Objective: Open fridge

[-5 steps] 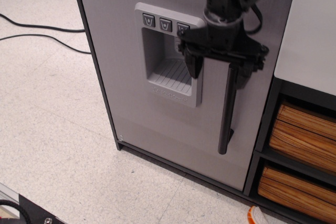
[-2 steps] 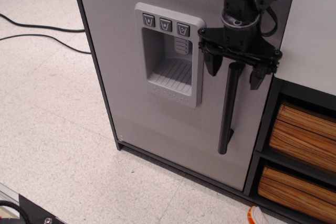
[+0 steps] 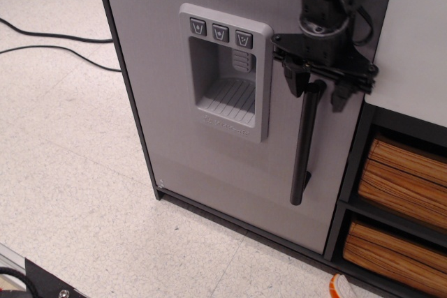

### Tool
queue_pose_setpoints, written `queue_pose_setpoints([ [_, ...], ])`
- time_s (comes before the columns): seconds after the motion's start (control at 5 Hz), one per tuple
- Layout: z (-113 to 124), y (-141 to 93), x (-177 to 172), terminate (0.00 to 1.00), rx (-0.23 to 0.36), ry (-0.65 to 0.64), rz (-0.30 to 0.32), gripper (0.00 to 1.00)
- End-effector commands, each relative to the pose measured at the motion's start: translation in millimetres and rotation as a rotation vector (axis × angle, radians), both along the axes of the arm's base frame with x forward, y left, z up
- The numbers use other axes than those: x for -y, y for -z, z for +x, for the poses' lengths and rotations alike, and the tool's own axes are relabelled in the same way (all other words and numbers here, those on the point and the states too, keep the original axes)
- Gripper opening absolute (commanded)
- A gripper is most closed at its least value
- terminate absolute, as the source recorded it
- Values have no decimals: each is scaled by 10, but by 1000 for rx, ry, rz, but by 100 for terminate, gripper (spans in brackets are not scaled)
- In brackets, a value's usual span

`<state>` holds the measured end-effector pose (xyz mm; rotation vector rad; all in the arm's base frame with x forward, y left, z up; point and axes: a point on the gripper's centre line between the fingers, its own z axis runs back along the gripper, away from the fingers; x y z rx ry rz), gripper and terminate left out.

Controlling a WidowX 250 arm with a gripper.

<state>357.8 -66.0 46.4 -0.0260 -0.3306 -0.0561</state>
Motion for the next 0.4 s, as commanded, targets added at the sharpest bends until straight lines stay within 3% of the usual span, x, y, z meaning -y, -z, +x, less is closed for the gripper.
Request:
queue_pose_setpoints([
  [0.0,-8,-167,6,0,92,19,-30,0],
  [0.2,-152,-215,-1,0,92,35,-39,0],
])
